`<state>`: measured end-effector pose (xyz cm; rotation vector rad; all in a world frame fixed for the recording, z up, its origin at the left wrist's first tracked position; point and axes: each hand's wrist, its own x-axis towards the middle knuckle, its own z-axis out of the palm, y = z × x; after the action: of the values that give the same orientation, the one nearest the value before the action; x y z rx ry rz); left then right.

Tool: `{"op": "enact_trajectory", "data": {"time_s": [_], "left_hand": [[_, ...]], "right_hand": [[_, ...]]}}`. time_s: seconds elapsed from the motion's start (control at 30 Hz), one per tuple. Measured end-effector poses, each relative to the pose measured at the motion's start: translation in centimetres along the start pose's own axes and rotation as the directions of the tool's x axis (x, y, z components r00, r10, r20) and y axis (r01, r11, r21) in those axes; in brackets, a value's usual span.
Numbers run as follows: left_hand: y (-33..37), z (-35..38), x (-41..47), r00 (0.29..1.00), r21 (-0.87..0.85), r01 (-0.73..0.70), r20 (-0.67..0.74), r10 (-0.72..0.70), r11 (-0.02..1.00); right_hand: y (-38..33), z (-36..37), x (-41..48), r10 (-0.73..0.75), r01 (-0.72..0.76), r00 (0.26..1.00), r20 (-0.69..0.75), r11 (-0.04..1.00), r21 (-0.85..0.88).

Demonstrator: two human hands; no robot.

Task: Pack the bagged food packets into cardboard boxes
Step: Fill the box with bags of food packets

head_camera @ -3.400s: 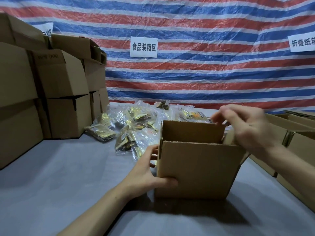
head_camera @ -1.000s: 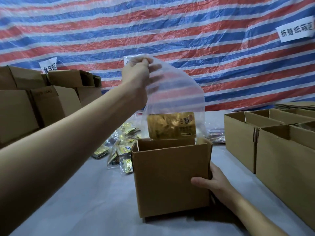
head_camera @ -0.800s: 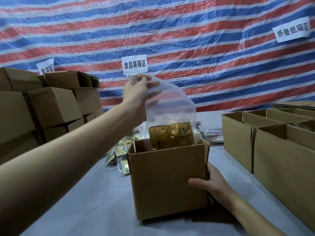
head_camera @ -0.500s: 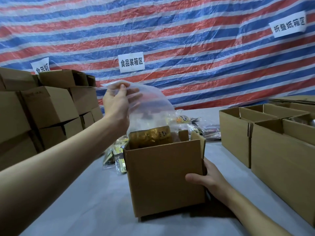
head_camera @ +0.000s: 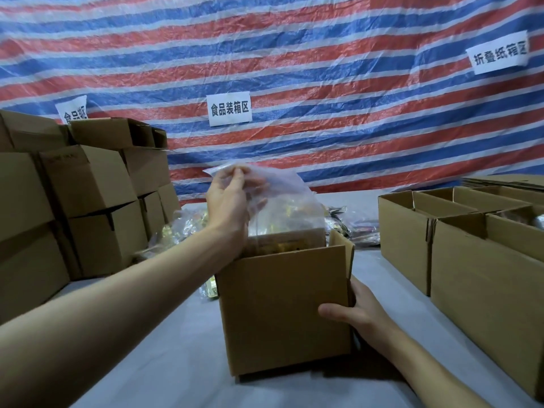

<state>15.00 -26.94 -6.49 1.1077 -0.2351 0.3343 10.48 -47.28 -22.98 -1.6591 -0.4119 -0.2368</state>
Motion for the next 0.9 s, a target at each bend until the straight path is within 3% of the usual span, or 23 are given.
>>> {"op": "enact_trajectory", "data": {"time_s": [0.07,0.13,0.23,0.33,0.4,0.47,0.6,0.73,0.9], "left_hand": [[0.0,-0.8,0.0,0.998,0.24,0.028,0.042,-0.039,0.97],[0.6,-1.7,0.3,0.973,0.505,-0.004,0.201,-0.113,0.863],[1.7,-3.2,0.4,0.853,0.633,-0.077,0.442,-0.277,0.77],[2.5,-4.3,0.6,0.718,0.722,-0.227,0.578,-0.388,0.654],[2.8,-4.6,0.7,0.641,0.819,-0.317,0.557,-0.528,0.479],[2.9,-4.3,0.9,0.602,0.881,-0.309,0.473,-0.643,0.358],[3.1,-2.8,1.7,0.537,0.939,-0.154,0.341,-0.771,0.308],[1.8,-1.1,1.6,0.438,0.981,-0.038,0.19,-0.879,0.193],[0.8,-0.4,1.5,0.465,0.983,-0.11,0.18,-0.867,0.145]], "right_hand": [[0.0,0.0,0.0,-0.006,0.006,1.0,-0.004,1.0,-0.003],[0.0,0.1,0.0,-0.009,0.009,1.0,-0.002,1.0,0.002],[0.1,0.0,0.0,-0.009,0.009,1.0,-0.004,1.0,0.018],[0.2,0.0,0.0,-0.005,0.006,1.0,-0.004,1.0,0.025],[0.2,0.0,0.0,-0.003,0.004,1.0,-0.007,1.0,0.027],[0.3,0.0,0.0,-0.002,0.002,1.0,-0.013,1.0,0.022],[0.4,0.0,0.0,0.014,-0.014,1.0,-0.012,0.999,0.033],[0.5,0.0,0.1,0.031,-0.03,1.0,-0.003,0.999,0.032],[0.4,-0.2,0.1,0.035,-0.035,0.999,0.001,0.999,0.026]]}}
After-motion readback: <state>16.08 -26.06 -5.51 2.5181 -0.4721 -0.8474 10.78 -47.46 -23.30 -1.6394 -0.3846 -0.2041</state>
